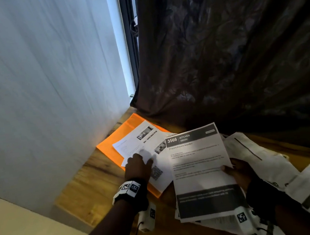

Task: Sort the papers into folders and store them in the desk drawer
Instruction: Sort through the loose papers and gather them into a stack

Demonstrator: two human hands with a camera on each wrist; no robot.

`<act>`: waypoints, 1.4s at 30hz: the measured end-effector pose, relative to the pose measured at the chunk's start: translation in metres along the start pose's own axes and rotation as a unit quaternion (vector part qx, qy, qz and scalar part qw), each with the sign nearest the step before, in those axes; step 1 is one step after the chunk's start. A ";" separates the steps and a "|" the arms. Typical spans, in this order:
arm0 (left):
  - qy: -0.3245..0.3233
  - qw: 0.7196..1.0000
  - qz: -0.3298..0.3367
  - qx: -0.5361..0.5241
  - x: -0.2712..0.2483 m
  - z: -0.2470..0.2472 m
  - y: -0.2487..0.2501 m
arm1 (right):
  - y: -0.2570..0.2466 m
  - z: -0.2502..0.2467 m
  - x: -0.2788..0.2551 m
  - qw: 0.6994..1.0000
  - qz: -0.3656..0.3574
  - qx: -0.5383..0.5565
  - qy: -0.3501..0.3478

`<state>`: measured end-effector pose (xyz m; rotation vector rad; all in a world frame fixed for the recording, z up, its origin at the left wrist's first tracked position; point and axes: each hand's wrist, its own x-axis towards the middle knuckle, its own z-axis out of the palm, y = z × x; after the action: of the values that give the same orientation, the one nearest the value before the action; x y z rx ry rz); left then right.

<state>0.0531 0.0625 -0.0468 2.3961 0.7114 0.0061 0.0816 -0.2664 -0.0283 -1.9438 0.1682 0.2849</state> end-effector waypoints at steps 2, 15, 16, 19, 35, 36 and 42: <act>0.025 0.999 -0.034 0.018 0.003 0.002 -0.002 | 0.007 -0.003 0.002 1.000 -0.002 -0.010 -0.002; 0.009 0.993 -0.101 0.052 0.016 0.005 -0.006 | 0.026 -0.016 0.021 1.000 0.004 -0.010 -0.007; 0.005 0.993 -0.107 0.046 0.017 0.003 -0.006 | 0.028 -0.016 0.019 1.000 0.005 -0.008 -0.007; 0.014 0.990 -0.117 0.084 0.014 0.000 -0.004 | 0.031 -0.016 0.015 1.000 0.009 -0.007 -0.002; -0.009 0.985 -0.142 0.100 0.039 -0.010 -0.009 | 0.024 -0.019 0.006 0.999 0.026 -0.020 0.029; -0.015 0.985 -0.151 0.086 0.042 -0.012 -0.009 | 0.024 -0.019 0.006 0.999 0.026 -0.016 0.030; -0.015 0.987 -0.162 0.002 0.050 -0.031 -0.015 | 0.026 -0.014 -0.002 0.998 0.034 0.011 0.060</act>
<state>0.0834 0.1148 -0.0393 2.2517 1.0778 -0.1664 0.0747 -0.2898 -0.0461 -1.9370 0.3150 0.2094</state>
